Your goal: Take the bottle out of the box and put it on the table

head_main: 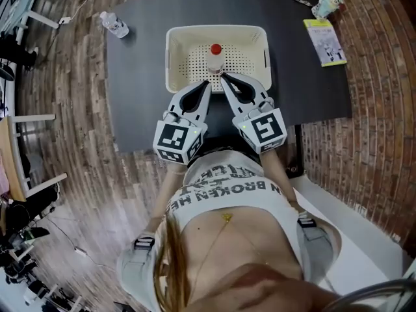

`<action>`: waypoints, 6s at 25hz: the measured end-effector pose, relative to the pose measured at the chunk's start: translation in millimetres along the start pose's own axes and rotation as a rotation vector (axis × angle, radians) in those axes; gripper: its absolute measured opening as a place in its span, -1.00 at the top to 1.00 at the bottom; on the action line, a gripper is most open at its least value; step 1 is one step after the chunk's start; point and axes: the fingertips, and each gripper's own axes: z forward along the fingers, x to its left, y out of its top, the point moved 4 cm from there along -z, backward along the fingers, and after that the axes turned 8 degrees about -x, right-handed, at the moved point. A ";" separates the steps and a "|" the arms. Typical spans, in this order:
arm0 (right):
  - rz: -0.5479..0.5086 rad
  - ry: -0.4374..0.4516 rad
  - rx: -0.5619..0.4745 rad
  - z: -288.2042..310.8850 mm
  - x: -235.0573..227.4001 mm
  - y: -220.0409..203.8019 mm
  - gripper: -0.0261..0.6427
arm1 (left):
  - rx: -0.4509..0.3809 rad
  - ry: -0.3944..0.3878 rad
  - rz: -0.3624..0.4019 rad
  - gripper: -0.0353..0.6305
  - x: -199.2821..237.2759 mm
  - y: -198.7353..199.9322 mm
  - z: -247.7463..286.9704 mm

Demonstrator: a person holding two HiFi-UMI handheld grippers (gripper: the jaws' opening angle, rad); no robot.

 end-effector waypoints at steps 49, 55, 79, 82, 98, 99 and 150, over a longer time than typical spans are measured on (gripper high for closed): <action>0.036 -0.025 0.136 65.5 -66.3 -67.9 0.53 | 0.106 0.026 -0.077 0.89 46.8 -27.8 45.5; 0.030 -0.001 0.192 83.7 -67.9 -84.4 0.38 | 0.113 0.032 -0.083 0.89 52.6 -29.8 44.7; 0.014 0.009 0.216 94.8 -67.2 -96.0 0.47 | 0.107 0.035 -0.087 0.89 46.4 -32.4 36.8; 0.016 0.014 0.217 93.5 -67.0 -95.5 0.47 | 0.112 0.037 -0.083 0.89 44.6 -32.7 35.6; -0.013 0.080 0.171 75.3 -60.5 -60.4 0.49 | 0.087 0.045 -0.067 0.89 36.4 -28.4 30.0; -0.013 0.081 0.161 73.8 -60.9 -53.9 0.49 | 0.086 0.045 -0.067 0.89 35.9 -28.2 29.6; -0.043 0.081 0.031 15.5 -55.3 48.1 0.50 | 0.101 0.031 -0.087 0.89 9.5 -39.3 6.3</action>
